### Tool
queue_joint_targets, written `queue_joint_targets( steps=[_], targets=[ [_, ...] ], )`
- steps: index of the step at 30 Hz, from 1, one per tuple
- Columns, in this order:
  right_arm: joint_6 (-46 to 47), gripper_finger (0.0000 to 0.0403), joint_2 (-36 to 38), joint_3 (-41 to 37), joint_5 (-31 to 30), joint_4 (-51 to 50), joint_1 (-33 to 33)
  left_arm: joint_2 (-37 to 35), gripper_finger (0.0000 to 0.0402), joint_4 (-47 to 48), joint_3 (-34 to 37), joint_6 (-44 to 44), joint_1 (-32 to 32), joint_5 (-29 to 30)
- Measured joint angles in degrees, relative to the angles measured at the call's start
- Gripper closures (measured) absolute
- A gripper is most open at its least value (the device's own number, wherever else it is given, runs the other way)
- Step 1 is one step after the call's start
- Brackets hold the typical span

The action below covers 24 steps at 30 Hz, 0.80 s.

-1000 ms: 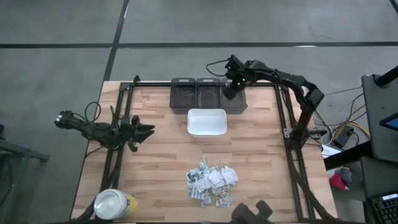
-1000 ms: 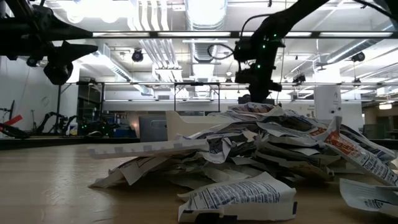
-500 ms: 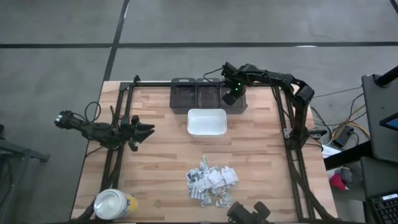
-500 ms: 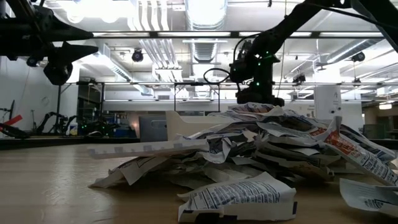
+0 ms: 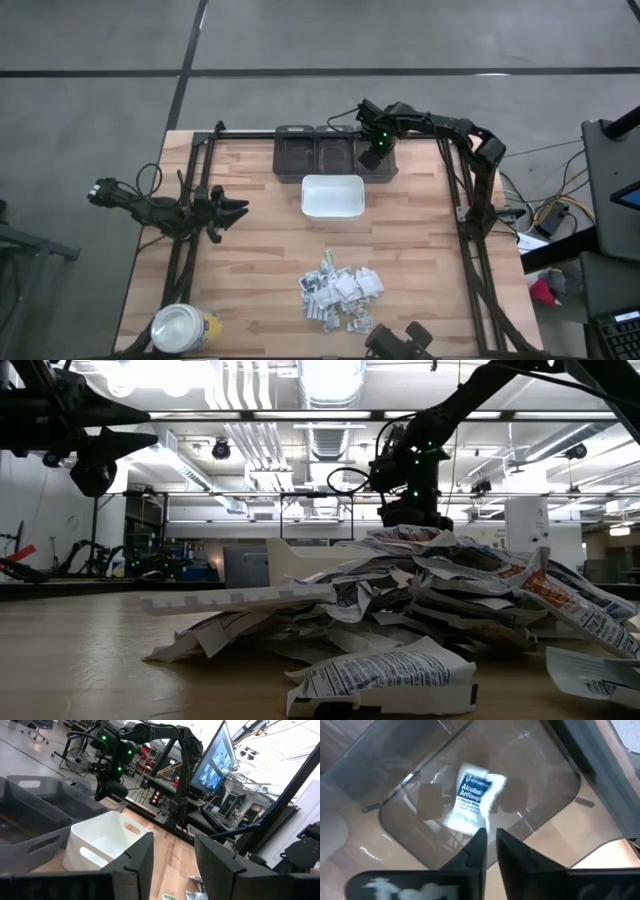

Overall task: Pick & Place First Aid Supplies
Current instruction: Put the white alcohol pad into the right black bin

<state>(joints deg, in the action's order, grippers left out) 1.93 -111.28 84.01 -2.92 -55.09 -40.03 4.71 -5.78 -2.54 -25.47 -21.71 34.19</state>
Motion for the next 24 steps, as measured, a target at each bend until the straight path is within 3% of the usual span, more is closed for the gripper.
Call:
queue_joint_targets(
  steps=[9,24],
  targets=[
    [0.8,0.0293,1.7,0.0,0.1,-2.9,0.2,0.0,0.0264,0.0,0.0,-0.1,0.0,0.0],
    [3.0,0.0309,19.7,-0.5,0.4,-7.6,8.6,0.0,0.0264,1.4,0.0,-0.1,0.0,-0.4]
  ],
)
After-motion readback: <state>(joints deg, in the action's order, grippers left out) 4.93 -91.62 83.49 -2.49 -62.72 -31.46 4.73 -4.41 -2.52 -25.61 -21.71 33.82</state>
